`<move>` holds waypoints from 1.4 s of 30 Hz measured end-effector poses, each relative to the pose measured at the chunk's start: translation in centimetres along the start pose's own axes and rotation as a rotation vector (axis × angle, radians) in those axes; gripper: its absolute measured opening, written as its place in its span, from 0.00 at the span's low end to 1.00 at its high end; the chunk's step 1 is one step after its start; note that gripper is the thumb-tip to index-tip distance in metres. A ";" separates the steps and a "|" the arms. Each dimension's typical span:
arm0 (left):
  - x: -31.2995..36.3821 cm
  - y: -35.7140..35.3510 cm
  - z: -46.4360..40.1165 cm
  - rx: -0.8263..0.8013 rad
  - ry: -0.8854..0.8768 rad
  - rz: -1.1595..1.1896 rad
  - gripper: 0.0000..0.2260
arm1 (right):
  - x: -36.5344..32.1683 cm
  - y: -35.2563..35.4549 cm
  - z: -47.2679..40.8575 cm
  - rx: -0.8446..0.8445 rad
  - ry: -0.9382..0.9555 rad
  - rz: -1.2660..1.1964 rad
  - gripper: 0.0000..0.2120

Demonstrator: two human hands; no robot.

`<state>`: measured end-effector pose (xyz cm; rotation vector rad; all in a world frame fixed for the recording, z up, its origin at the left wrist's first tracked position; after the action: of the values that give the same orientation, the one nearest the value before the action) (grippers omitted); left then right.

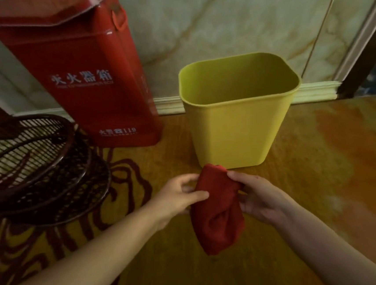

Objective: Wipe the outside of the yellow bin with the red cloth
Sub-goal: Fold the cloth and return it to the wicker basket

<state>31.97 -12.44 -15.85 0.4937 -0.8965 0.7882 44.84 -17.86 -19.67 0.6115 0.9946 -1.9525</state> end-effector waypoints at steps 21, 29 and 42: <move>3.5 28.1 9.1 0.234 -0.183 0.334 0.11 | -5.1 -25.5 -5.3 -0.197 0.159 0.461 0.09; 3.1 40.1 7.5 0.437 -0.195 0.332 0.13 | -6.4 -33.1 -12.3 0.028 0.164 0.650 0.09; -3.1 47.4 0.3 0.594 0.036 0.353 0.09 | -5.5 -36.4 -21.0 0.026 0.134 0.741 0.05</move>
<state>-6.27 15.77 -15.42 0.8480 -0.7153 1.3965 17.83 14.07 -12.62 0.9715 0.6794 -1.2786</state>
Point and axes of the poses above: each hand's wrist, its own z-axis away from the middle knuckle, its own y-axis out of the back of the hand, x = y × z, the point moved 10 cm from there along -z, towards the middle knuckle, and after that the axes turned 9 degrees about z, right-handed, at the moved point
